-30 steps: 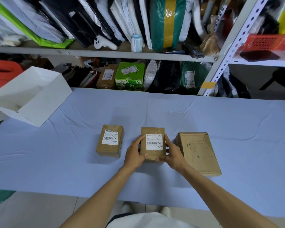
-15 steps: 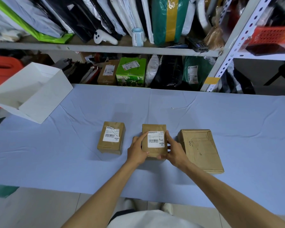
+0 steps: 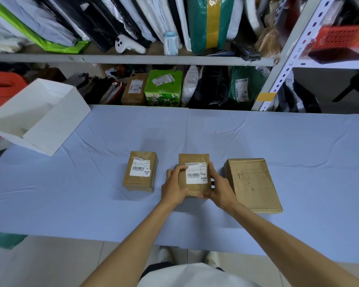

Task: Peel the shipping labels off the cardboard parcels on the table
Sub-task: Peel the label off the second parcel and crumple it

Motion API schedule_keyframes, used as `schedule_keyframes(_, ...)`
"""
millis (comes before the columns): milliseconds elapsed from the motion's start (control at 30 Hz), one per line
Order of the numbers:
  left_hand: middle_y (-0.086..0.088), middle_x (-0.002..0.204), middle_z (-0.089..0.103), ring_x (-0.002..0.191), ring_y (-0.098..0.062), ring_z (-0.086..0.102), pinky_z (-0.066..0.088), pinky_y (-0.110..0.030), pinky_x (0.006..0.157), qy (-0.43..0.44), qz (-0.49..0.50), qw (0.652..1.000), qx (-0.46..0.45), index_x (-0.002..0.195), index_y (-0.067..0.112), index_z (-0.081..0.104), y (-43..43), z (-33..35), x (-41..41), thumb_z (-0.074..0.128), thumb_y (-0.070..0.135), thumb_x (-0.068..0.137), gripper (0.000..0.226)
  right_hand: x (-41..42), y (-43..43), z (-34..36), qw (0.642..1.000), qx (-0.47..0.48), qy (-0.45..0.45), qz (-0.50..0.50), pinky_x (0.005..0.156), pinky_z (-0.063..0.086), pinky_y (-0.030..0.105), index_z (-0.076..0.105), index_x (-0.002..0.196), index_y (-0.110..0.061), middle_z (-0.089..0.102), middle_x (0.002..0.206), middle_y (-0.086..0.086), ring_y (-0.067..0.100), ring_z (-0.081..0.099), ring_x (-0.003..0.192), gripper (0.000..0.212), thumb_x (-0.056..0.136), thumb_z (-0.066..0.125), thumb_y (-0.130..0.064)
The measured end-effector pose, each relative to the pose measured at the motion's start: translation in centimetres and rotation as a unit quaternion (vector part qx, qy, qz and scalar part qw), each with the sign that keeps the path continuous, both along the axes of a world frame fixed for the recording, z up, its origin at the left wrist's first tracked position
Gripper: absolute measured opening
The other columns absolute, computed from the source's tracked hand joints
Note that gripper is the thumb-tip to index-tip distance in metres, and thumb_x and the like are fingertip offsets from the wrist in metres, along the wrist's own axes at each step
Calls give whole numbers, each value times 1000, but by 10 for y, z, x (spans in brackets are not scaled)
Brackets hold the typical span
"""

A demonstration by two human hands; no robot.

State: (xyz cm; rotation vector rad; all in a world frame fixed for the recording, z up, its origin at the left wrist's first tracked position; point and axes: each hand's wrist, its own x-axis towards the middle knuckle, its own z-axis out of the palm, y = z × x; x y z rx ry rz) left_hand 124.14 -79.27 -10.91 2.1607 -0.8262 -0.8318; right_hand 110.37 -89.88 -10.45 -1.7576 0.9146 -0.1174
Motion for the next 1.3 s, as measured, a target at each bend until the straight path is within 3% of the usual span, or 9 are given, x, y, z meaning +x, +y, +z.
schedule_keyframes(367, 7, 135, 37, 104, -20, 60, 46, -26, 80, -28, 22, 999, 13, 145, 47, 26, 3, -2, -15, 58, 0, 82, 85, -1, 3, -2, 1000, -8, 4, -3, 60, 56, 20, 8, 152, -31, 59, 112, -9, 10, 62, 85, 99, 83, 67, 7)
schedule_keyframes(467, 4, 134, 37, 105, -24, 60, 49, -33, 86, -23, 15, 1000, 13, 142, 45, 31, 0, 1, -10, 61, -1, 79, 84, -2, 4, -1, 999, -45, 11, 14, 55, 55, 18, 21, 152, -23, 64, 104, -13, 6, 67, 78, 73, 93, 59, -2)
schedule_keyframes(633, 2, 123, 38, 92, -20, 57, 48, -28, 77, -6, 13, 1000, 13, 131, 45, 34, -3, 4, -4, 64, -4, 72, 83, -1, 6, 2, 1000, -14, 11, 7, 63, 55, 16, 5, 152, -29, 58, 114, -15, 3, 60, 91, 107, 77, 71, 8)
schedule_keyframes(733, 0, 117, 36, 92, -18, 55, 51, -29, 75, 19, 0, 1000, 13, 127, 44, 34, -4, 5, 3, 69, -4, 68, 84, -2, 6, -4, 1000, -27, -6, 8, 57, 53, 15, 22, 146, -42, 62, 102, -30, -6, 63, 86, 78, 91, 59, 0)
schedule_keyframes(900, 0, 113, 32, 94, -19, 53, 53, -28, 71, 31, -39, 999, 17, 122, 37, 33, -5, 6, 13, 70, -4, 66, 79, -4, 7, 2, 999, -33, 32, 24, 91, 52, 32, 24, 148, -28, 57, 121, -5, 13, 59, 107, 90, 78, 72, 2)
schedule_keyframes(1000, 3, 111, 30, 93, -18, 53, 54, -29, 72, 11, -54, 998, 25, 122, 37, 31, -5, 6, 12, 70, -2, 69, 77, -3, 10, 4, 993, -106, 20, 46, 66, 55, 20, 52, 123, -37, 67, 99, -25, -2, 65, 87, 41, 97, 52, -5)
schedule_keyframes(1067, 0, 113, 30, 93, -21, 56, 51, -23, 67, 15, -55, 998, 26, 131, 43, 27, -5, 5, 12, 71, -1, 70, 87, 0, 10, 2, 993, -113, -2, 32, 52, 51, 15, 56, 107, -43, 68, 86, -29, -9, 65, 76, 38, 102, 40, -9)
schedule_keyframes(1233, 2, 113, 31, 90, -19, 55, 49, -19, 68, 2, -62, 998, 23, 132, 45, 29, -4, 4, 11, 72, 2, 70, 87, -2, 9, 9, 1000, -20, -3, 15, 74, 56, 25, 38, 141, -22, 62, 104, -20, -1, 62, 88, 53, 94, 57, -5)
schedule_keyframes(1300, 3, 112, 30, 90, -17, 53, 50, -19, 69, -3, -66, 998, 22, 127, 44, 33, -3, 4, 10, 72, 2, 71, 81, -3, 10, 9, 1000, -27, -7, 5, 67, 56, 22, 37, 144, -20, 64, 100, -22, -4, 63, 83, 51, 97, 52, -7)
